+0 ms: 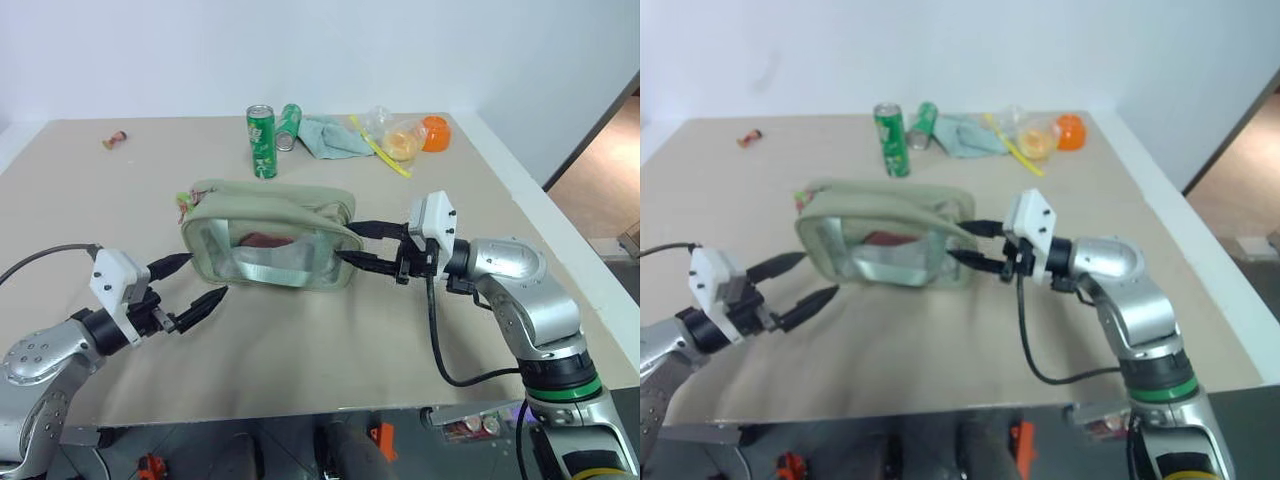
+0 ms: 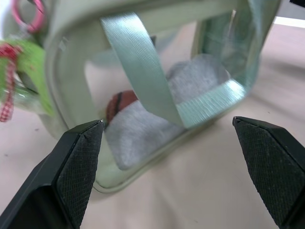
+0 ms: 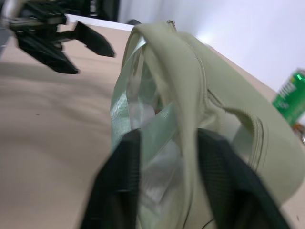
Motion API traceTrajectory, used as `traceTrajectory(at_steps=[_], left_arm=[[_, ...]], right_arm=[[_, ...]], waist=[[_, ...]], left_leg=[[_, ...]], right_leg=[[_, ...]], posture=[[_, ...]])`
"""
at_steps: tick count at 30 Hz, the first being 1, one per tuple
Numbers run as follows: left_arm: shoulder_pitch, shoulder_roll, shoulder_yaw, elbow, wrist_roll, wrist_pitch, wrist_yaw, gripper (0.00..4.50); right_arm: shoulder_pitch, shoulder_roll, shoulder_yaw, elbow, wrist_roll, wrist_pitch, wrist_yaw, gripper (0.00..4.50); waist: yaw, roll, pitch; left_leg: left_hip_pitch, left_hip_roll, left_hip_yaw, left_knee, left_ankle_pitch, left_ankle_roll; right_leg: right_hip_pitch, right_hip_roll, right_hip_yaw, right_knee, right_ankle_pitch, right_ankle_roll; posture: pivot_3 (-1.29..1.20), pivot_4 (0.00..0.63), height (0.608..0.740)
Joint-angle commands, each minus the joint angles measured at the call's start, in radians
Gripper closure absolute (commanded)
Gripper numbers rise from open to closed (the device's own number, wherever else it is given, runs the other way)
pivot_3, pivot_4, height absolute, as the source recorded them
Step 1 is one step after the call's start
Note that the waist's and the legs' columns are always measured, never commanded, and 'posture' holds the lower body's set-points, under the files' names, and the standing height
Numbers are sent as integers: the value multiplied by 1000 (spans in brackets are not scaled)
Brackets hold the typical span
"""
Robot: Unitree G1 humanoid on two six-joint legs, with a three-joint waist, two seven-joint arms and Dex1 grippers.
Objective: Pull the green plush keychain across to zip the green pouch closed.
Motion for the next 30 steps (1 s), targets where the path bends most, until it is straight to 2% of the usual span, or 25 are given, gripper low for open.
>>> traceTrajectory(at_steps=[1, 9, 12, 16, 17, 21, 30], left_arm=[[-3, 19, 7, -25, 1, -4, -9, 0], [-25, 26, -8, -8, 13, -5, -16, 0], [-29, 30, -11, -3, 23, -6, -22, 0], [-33, 28, -13, -8, 27, -2, -21, 0], [-31, 28, -12, -10, 27, -2, -20, 0], [-21, 28, -9, -14, 29, -4, -18, 0], [1, 26, 62, -14, -52, 42, -19, 0]], right_arm=[[46, -6, -35, -57, 10, -2, -28, 2111], [47, 47, -40, -27, 37, 31, -104, 2111], [28, 63, -36, -8, 43, 46, -114, 2917], [13, 69, -29, 15, 44, 50, -110, 4321], [7, 73, -27, 24, 44, 49, -109, 4462], [-30, 86, -25, 72, 48, 40, -88, 4462], [-196, 24, -54, 300, 127, 23, 214, 4462]], waist=[[0, -1, 0], [-1, -1, -1], [-1, -1, -1], [-1, -1, -1], [-1, -1, 0], [-1, -1, 0], [-1, -1, 0]], left_leg=[[0, 0, 0, 0, 0, 0], [1, 0, -1, 0, 0, 0], [1, 0, 0, 0, 0, 0], [0, 0, 0, 0, 0, 0], [0, 0, 0, 0, 0, 0], [0, 0, 0, 0, 0, 0], [0, 0, 0, 0, 0, 0]], right_leg=[[0, 0, 0, 0, 0, 0], [0, 1, 0, 0, 1, 0], [0, 1, 0, 0, 0, 0], [0, 0, 0, 0, 0, 0], [0, 0, 0, 0, 0, 0], [0, 1, 0, 0, 0, 0], [0, 1, 0, 0, 0, 0]], posture=[[0, 150, 740], [0, 150, 740], [0, 150, 740], [0, 150, 740], [0, 150, 740], [0, 150, 740], [0, 150, 740]])
